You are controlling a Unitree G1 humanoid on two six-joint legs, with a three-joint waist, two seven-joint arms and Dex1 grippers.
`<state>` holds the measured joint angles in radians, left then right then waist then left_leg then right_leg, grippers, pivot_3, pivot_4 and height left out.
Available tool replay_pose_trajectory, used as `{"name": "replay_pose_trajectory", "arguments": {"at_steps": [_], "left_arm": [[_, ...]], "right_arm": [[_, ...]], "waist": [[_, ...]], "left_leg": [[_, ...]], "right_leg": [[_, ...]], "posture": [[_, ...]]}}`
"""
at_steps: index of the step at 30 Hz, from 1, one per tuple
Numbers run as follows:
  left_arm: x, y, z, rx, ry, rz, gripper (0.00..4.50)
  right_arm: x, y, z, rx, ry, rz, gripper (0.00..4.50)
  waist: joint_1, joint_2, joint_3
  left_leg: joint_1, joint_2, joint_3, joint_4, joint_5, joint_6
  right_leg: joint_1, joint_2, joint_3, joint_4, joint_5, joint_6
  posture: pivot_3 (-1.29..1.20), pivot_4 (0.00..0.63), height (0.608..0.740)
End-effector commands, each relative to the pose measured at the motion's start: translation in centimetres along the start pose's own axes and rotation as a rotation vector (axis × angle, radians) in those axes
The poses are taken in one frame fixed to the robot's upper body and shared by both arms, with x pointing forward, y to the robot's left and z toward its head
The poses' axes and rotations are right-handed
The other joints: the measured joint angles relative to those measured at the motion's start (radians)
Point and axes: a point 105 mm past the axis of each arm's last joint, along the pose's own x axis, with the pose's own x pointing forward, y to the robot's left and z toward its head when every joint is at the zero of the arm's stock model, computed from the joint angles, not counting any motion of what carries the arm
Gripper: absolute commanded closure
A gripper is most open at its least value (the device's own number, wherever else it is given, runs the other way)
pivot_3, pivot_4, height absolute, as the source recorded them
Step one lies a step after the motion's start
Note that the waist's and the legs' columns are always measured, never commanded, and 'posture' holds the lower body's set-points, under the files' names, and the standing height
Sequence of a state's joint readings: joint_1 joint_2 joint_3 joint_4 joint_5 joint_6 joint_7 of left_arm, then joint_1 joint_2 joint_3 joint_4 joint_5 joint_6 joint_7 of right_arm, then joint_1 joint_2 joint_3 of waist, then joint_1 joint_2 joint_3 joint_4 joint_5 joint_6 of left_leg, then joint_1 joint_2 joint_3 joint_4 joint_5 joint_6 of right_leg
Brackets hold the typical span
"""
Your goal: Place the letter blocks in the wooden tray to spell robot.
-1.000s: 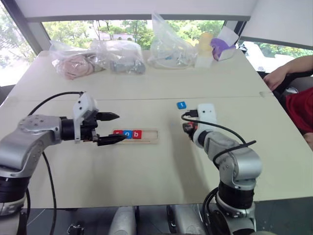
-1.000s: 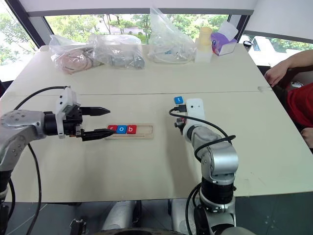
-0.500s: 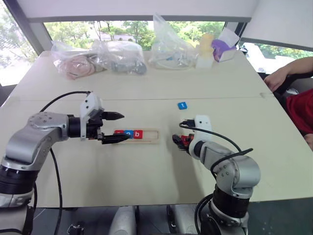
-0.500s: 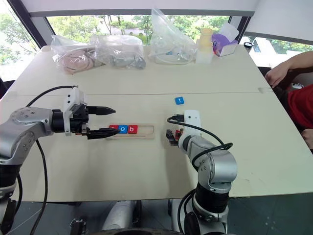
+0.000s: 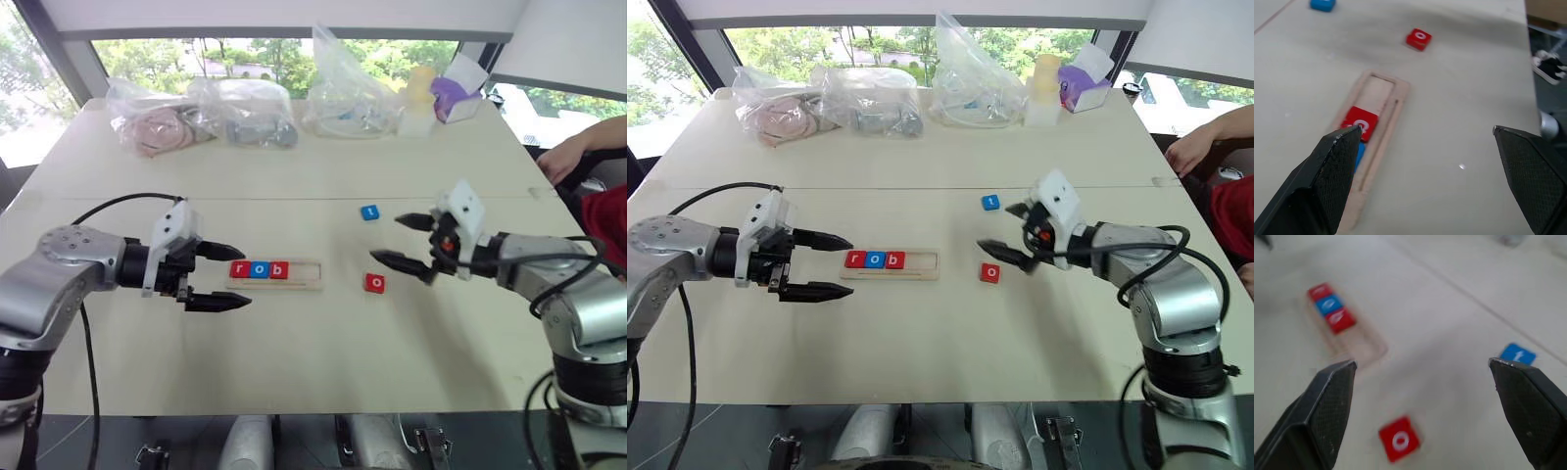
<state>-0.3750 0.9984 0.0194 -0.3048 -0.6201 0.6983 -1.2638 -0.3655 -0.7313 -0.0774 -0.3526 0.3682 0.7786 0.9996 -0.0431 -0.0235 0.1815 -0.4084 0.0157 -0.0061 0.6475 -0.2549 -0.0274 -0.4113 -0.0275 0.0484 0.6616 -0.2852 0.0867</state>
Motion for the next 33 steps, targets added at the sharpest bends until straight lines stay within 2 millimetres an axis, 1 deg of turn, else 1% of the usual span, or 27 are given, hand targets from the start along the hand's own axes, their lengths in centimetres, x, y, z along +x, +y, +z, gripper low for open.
{"name": "replay_pose_trajectory", "arguments": {"at_steps": [1,2,4,9,12,17,19,20,21,22,23,25,29,32,33], "left_arm": [[0.1,-1.4,0.9,0.037,0.008,-0.05,0.0],[0.1,-1.6,0.9,0.037,0.01,-0.053,0.0],[0.0,-1.8,0.9,0.032,0.012,-0.051,0.0],[-0.3,-2.2,0.3,0.01,0.036,-0.029,0.0],[-0.1,-2.6,0.3,0.002,0.028,-0.024,0.0],[-0.4,-2.4,0.1,-0.012,0.028,0.004,0.0],[-0.5,-2.3,0.0,-0.014,0.032,0.01,0.0],[-0.5,-2.2,0.0,-0.014,0.032,0.011,0.0],[-0.5,-2.2,0.0,-0.013,0.032,0.012,0.0],[-0.5,-2.2,-0.1,-0.012,0.033,0.013,0.0],[-0.5,-2.1,-0.1,-0.012,0.035,0.013,0.0],[-0.5,-2.1,-0.1,-0.012,0.037,0.015,0.0],[-1.1,-1.6,-0.8,-0.025,0.06,0.039,0.0],[-2.0,-0.7,-2.3,-0.032,0.116,0.084,0.0],[-2.3,-0.4,-2.7,-0.031,0.134,0.097,0.0]], "right_arm": [[0.3,0.0,-2.6,-0.166,0.056,0.132,0.05],[0.5,0.0,-3.5,-0.18,0.076,0.159,0.05],[0.9,-0.2,-4.6,-0.201,0.09,0.197,0.05],[2.1,-0.8,-6.1,-0.192,0.098,0.239,0.05],[2.7,-1.3,-7.0,-0.18,0.107,0.236,0.05],[3.3,-1.8,-7.8,-0.16,0.113,0.227,0.05],[3.6,-1.9,-8.1,-0.134,0.108,0.222,0.54],[3.6,-2.0,-8.2,-0.122,0.105,0.22,0.87],[3.7,-2.0,-8.3,-0.111,0.102,0.221,1.34],[3.8,-2.0,-8.3,-0.101,0.1,0.223,1.93],[3.9,-1.9,-8.3,-0.091,0.095,0.223,2.34],[3.9,-1.8,-8.2,-0.083,0.091,0.223,3.44],[4.1,-1.6,-6.4,-0.067,0.035,0.22,3.44],[5.1,-0.4,-3.2,-0.117,-0.03,0.262,3.44],[5.5,0.0,-2.4,-0.137,-0.039,0.274,3.44]], "waist": [[-0.005,0.0,0.0],[-0.006,0.0,0.0],[-0.004,0.0,0.0],[-0.002,0.0,0.001],[0.0,0.0,0.001],[0.003,0.0,0.001],[0.002,0.0,0.001],[0.001,0.0,0.001],[0.001,0.0,0.001],[0.001,0.0,0.001],[0.001,0.0,0.001],[0.001,0.0,0.001],[0.0,0.0,0.001],[-0.003,0.001,0.001],[-0.003,0.001,0.001]], "left_leg": [[0.001,0.0,0.001,0.0,0.0,0.0],[0.001,0.0,0.002,0.001,0.0,0.0],[0.002,0.001,0.002,0.002,0.0,0.0],[0.002,0.001,0.001,0.003,0.0,0.0],[0.002,0.001,0.001,0.003,0.0,0.0],[0.002,0.0,0.0,0.003,0.0,0.0],[0.002,0.0,0.0,0.003,0.0,0.0],[0.003,0.0,0.0,0.003,0.0,0.0],[0.004,0.0,0.0,0.003,0.0,0.0],[0.004,0.0,0.0,0.003,0.0,0.0],[0.004,0.0,0.0,0.003,0.0,0.0],[0.004,0.0,0.0,0.003,0.0,0.0],[0.004,0.0,0.0,0.003,0.0,0.0],[0.004,0.0,0.0,0.003,0.0,0.0],[0.004,0.001,0.001,0.003,0.0,0.0]], "right_leg": [[0.0,0.0,0.001,0.0,0.0,0.0],[0.0,0.0,0.002,0.0,0.0,0.0],[0.001,0.0,0.002,0.0,0.0,0.0],[0.001,0.001,0.002,0.002,0.0,0.0],[0.001,0.0,0.002,0.002,0.0,0.0],[0.001,0.0,0.002,0.002,0.0,0.0],[0.002,0.0,0.001,0.003,0.0,0.0],[0.002,0.0,0.002,0.003,0.0,0.0],[0.003,0.0,0.002,0.003,0.0,0.0],[0.003,0.0,0.001,0.003,0.0,0.0],[0.003,0.0,0.001,0.003,0.0,0.0],[0.003,0.0,0.001,0.003,0.0,0.0],[0.003,0.0,0.001,0.003,0.0,0.0],[0.003,0.0,0.002,0.003,0.0,0.0],[0.002,0.0,0.002,0.004,0.0,0.0]], "posture": [[0.0,0.15,0.735],[0.0,0.15,0.735],[0.0,0.15,0.735],[0.0,0.15,0.735],[0.0,0.15,0.735],[0.0,0.15,0.735],[0.0,0.15,0.735],[0.0,0.15,0.735],[0.0,0.15,0.735],[0.0,0.15,0.735],[0.0,0.15,0.735],[0.0,0.15,0.735],[0.0,0.15,0.735],[0.0,0.15,0.735],[0.0,0.15,0.735]]}}
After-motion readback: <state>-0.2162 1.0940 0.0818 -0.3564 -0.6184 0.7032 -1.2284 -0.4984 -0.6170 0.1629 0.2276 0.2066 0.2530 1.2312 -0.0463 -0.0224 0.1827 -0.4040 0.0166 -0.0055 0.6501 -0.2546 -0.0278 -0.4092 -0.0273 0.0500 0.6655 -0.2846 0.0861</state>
